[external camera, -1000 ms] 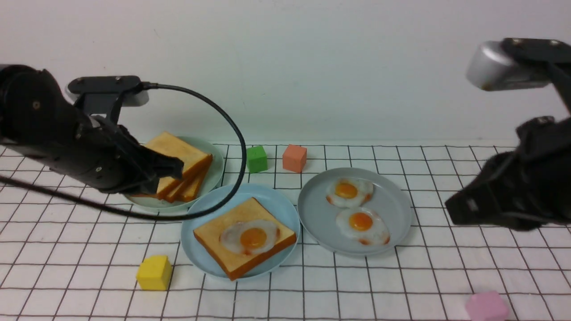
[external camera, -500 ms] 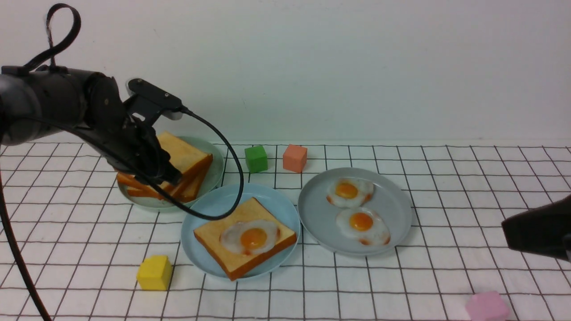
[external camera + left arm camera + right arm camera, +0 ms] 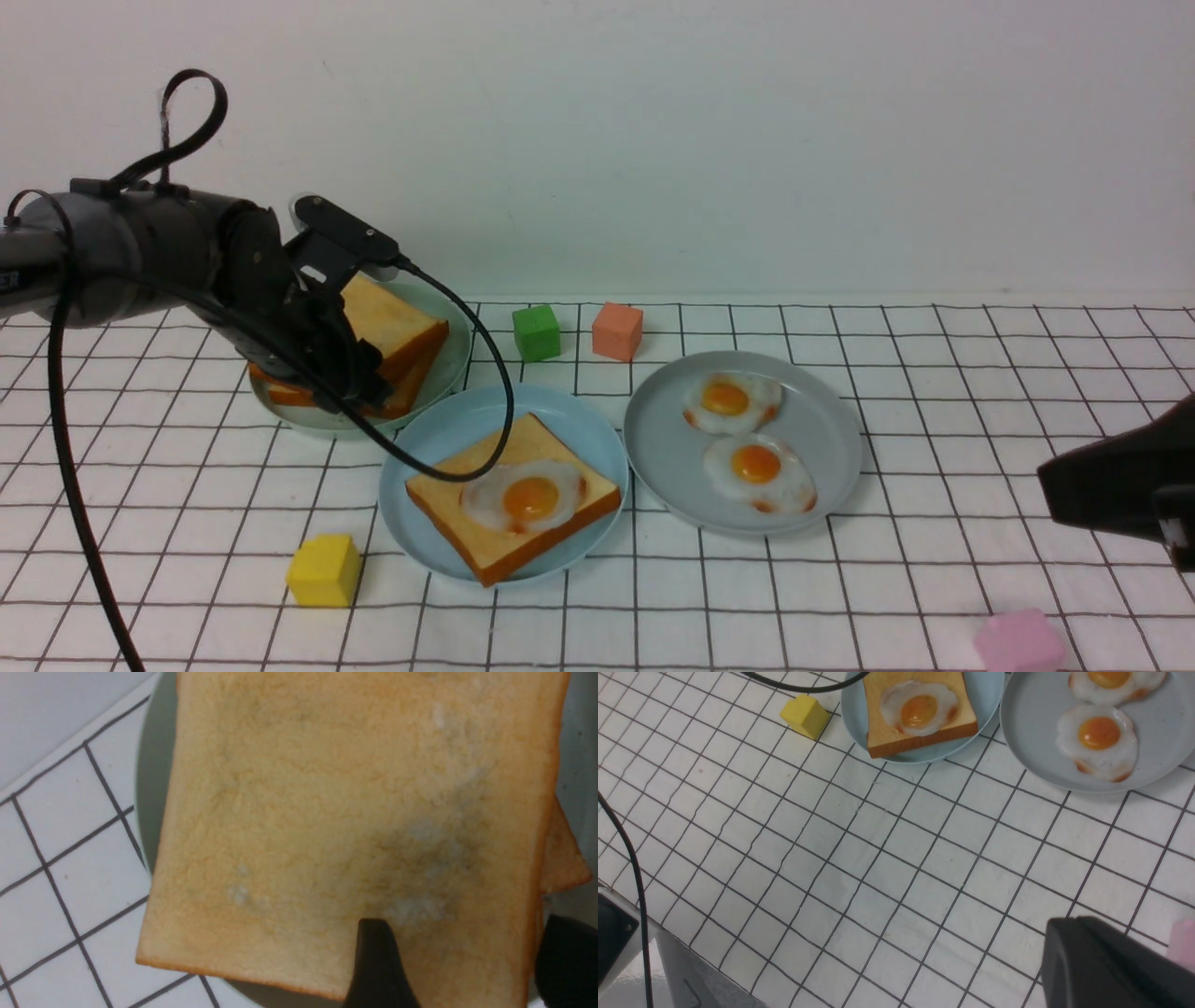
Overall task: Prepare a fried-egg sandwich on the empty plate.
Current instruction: Use the left arm to grab a slice of bread, then use the left arm to place a slice of bread on the fried egg in the middle
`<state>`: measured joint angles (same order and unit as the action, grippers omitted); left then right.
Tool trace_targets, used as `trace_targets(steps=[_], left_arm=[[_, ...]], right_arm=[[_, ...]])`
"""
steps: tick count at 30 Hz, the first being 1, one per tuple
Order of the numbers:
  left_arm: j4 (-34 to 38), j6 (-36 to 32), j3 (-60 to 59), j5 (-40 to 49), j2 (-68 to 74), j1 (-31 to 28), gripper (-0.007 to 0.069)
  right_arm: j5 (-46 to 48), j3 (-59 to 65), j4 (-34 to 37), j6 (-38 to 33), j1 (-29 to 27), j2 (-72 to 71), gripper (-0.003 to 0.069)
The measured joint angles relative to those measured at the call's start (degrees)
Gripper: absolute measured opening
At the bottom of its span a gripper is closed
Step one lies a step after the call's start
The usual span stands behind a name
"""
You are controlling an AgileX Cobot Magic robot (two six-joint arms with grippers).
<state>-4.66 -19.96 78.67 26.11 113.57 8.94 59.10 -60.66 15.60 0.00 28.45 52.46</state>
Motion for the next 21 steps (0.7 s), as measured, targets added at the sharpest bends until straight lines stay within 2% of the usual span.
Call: trace_targets(steps=[4,5,9,11,21], left_arm=[[-0.2,0.0,0.1,-0.2,0.5,0.0,0.0326],[-0.2,-0.1,0.1,-0.2,0.6,0.0,0.0318],[-0.2,-0.2,0.1,-0.3,0.7,0.1,0.0094],[-0.4,-0.4,0.1,-0.2,0.6,0.2,0.0021],[0.1,-0.3,0.1,4.6,-8.2,1.2,0.0012]], right_arm=[[-0.1,0.0,0.3,0.0,0.0,0.0,0.0027],[-0.1,0.0,0.3,0.0,0.0,0.0,0.0027],[-0.1,0.0,0.3,0.0,0.0,0.0,0.0031],[-0.1,0.0,0.3,0.0,0.0,0.0,0.0033],[-0.1,0.0,0.2,0.0,0.0,0.0,0.0046]])
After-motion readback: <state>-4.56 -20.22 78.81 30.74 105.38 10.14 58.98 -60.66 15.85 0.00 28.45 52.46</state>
